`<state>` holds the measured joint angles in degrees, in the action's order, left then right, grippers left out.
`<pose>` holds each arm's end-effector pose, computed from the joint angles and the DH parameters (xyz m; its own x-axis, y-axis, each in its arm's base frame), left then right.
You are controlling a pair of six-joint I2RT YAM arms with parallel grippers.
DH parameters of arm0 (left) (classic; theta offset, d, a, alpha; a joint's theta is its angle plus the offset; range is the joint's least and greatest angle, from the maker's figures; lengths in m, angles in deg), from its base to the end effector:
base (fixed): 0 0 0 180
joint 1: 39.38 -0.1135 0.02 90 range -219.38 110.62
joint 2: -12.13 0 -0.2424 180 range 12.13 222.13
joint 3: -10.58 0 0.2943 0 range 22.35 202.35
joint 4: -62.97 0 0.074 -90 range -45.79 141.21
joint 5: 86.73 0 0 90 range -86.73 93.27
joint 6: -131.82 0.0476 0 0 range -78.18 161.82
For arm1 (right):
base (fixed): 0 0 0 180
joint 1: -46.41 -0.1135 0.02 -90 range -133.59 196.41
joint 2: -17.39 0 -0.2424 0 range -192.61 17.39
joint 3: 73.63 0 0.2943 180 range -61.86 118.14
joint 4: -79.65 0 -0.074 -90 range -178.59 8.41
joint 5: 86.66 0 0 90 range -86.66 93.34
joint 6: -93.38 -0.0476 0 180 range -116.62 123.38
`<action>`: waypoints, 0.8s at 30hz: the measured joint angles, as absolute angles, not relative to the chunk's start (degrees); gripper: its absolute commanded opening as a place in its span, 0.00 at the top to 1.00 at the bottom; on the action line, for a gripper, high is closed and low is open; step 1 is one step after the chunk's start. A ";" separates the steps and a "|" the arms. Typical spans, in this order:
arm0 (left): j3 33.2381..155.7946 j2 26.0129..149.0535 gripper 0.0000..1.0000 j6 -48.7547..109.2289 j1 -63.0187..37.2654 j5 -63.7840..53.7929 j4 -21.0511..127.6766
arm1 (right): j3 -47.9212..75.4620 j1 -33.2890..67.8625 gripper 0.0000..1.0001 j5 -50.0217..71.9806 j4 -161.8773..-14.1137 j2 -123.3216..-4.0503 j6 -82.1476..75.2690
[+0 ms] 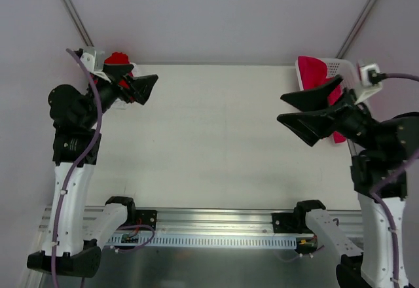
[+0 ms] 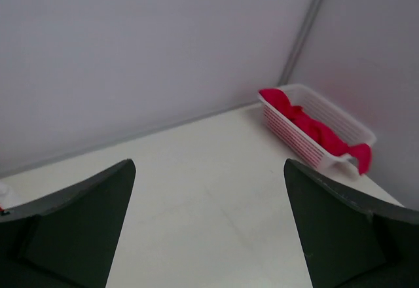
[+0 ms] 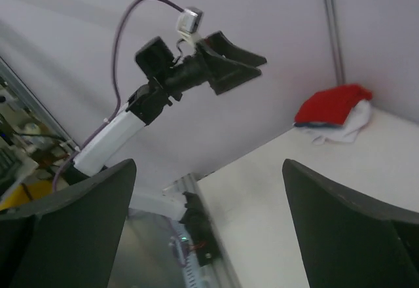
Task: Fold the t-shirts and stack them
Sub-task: Grab crumpled tshirt from bin with the right arm
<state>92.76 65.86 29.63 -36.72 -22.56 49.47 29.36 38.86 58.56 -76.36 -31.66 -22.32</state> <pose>0.2470 -0.0322 0.4793 0.1543 -0.1974 -0.9681 0.5063 0.8572 -0.0941 0.1158 0.0548 0.5850 0.1075 0.2638 -0.9586 -0.9179 0.3968 0.0063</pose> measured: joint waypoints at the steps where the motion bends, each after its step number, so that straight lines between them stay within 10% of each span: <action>1: 92.43 64.00 0.01 27.66 -36.70 -25.49 49.52 | 19.52 38.53 0.01 57.62 -85.21 -28.43 -27.43; 5: 85.61 60.18 0.01 21.15 -36.72 -31.13 50.59 | 1.79 37.97 0.00 54.14 -90.24 -31.16 -33.90; 12: 78.27 80.38 0.01 10.79 -35.04 -50.56 52.49 | 19.41 31.02 0.09 24.00 -53.94 -54.72 -9.07; 16: 75.03 81.16 0.16 5.26 -31.56 -51.39 53.43 | 31.00 33.38 0.07 4.49 -42.70 -64.43 -1.40; 24: 76.89 77.97 0.01 9.94 -28.11 -35.56 44.49 | 32.46 43.93 0.02 -19.99 -38.20 -73.78 4.72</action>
<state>76.89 77.97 9.94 -28.11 -35.56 44.49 32.46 43.93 -19.99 -38.20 -73.78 4.72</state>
